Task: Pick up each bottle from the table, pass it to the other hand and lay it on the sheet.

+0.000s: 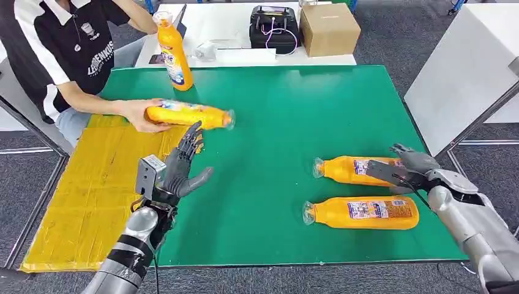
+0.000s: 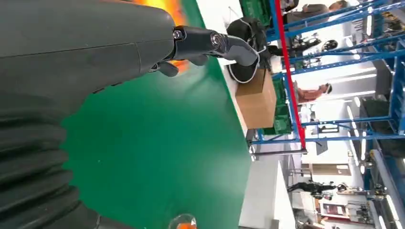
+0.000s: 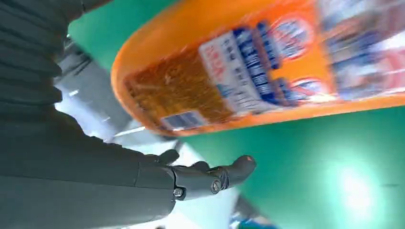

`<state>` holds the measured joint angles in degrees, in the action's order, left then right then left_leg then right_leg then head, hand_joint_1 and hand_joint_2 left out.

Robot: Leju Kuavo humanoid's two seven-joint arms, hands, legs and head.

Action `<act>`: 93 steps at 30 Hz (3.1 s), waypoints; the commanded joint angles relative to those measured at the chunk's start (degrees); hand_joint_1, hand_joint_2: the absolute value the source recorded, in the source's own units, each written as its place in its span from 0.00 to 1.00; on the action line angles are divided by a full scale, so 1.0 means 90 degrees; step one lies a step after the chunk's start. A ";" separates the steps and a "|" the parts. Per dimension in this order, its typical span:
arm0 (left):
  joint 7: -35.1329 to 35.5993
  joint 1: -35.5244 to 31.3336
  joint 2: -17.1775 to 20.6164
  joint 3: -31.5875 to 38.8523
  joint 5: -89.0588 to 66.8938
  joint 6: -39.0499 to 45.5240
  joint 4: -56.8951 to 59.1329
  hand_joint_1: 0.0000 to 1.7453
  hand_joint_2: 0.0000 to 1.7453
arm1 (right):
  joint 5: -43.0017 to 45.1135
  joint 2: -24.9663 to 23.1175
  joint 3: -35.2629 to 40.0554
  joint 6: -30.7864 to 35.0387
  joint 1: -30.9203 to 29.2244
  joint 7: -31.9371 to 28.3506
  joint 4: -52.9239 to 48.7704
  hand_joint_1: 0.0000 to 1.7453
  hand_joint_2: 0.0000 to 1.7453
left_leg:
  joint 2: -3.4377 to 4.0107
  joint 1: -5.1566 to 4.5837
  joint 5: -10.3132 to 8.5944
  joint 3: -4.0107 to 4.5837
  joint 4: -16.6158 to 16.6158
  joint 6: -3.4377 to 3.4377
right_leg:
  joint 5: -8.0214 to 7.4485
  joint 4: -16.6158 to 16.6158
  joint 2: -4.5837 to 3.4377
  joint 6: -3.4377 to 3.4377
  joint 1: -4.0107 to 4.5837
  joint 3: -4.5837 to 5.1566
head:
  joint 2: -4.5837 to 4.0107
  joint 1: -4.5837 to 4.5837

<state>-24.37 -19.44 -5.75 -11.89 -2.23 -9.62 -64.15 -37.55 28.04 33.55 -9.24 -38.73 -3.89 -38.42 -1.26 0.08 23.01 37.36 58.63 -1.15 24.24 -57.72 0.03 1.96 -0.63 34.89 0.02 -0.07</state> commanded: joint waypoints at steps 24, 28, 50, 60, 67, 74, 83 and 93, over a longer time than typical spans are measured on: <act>0.0067 -0.0028 -0.0268 0.0135 -0.0041 0.0099 0.0499 0.00 1.00 | -0.1900 -0.1476 0.0135 0.0651 0.0125 0.0349 0.1760 0.85 1.00 | 0.0020 0.0015 0.0009 -0.0090 -0.0009 0.0003 | -0.0002 0.0019 -0.0011 -0.0006 0.0019 -0.0086 | 0.0000 -0.0005; 0.0062 -0.0023 -0.0267 0.0133 -0.0039 0.0107 0.0505 0.00 1.00 | -0.1932 -0.1498 0.0109 0.0640 0.0107 0.0323 0.1776 0.91 1.00 | 0.0031 0.0020 0.0007 -0.0110 -0.0018 0.0009 | -0.0006 0.0030 -0.0016 -0.0009 0.0024 -0.0105 | 0.0000 -0.0002; 0.0417 0.0173 -0.0253 -0.0372 -0.0372 0.0090 -0.0335 0.00 1.00 | -0.0901 -0.3447 -0.2600 0.3488 0.1672 -0.0285 -0.2777 1.00 1.00 | 0.0002 0.0028 0.0018 -0.0079 -0.0005 0.0014 | 0.0021 0.0007 0.0007 -0.0018 0.0033 -0.0077 | 0.0000 -0.0005; 0.0460 0.0087 -0.0228 -0.0580 -0.0390 0.0068 -0.0237 0.00 1.00 | 0.0242 -0.3805 -0.2607 0.3224 0.2242 -0.1013 -0.3595 1.00 1.00 | 0.0006 0.0020 0.0018 -0.0044 -0.0006 0.0015 | 0.0020 0.0005 0.0007 -0.0021 0.0023 -0.0041 | 0.0000 0.0000; 0.0444 0.0073 -0.0318 -0.0802 -0.0418 0.0029 -0.0204 0.00 1.00 | 0.1971 -0.4191 -0.2500 0.1957 0.2911 -0.1912 -0.3970 1.00 1.00 | 0.0002 0.0019 0.0015 -0.0034 -0.0009 0.0013 | 0.0019 0.0007 0.0012 -0.0019 0.0022 -0.0030 | 0.0000 -0.0002; 0.0436 -0.0153 -0.0330 -0.1040 -0.0445 0.0066 -0.0030 0.00 1.00 | 0.2768 -0.4560 -0.1762 0.0820 0.2600 -0.2094 -0.2568 1.00 1.00 | 0.0023 0.0022 0.0020 -0.0038 -0.0012 0.0018 | 0.0015 0.0010 -0.0009 -0.0021 0.0028 -0.0028 | 0.0000 -0.0002; 0.0459 -0.0183 -0.0318 -0.1131 -0.0441 0.0073 -0.0093 0.00 1.00 | 0.2796 -0.4645 -0.1461 0.0679 0.2272 -0.2047 -0.1712 1.00 1.00 | 0.0038 0.0028 0.0030 -0.0061 -0.0013 0.0017 | 0.0020 0.0020 -0.0019 -0.0020 0.0036 -0.0055 | 0.0000 -0.0002; 0.0455 -0.0250 -0.0331 -0.1201 -0.0459 0.0144 0.0072 0.00 1.00 | 0.2949 -0.4688 -0.1242 0.0314 0.2051 -0.2036 -0.1236 1.00 1.00 | 0.0020 0.0024 0.0021 -0.0042 -0.0013 0.0018 | 0.0019 0.0013 -0.0005 -0.0022 0.0029 -0.0038 | 0.0000 -0.0002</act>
<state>-20.41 -19.16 -9.53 -20.22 -6.01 -8.92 -67.84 -13.03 -14.56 20.55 -3.52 -16.06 -22.14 -57.72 -1.20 0.24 23.13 37.30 58.57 -1.03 24.36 -57.73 0.02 1.81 -0.44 34.90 0.02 -0.09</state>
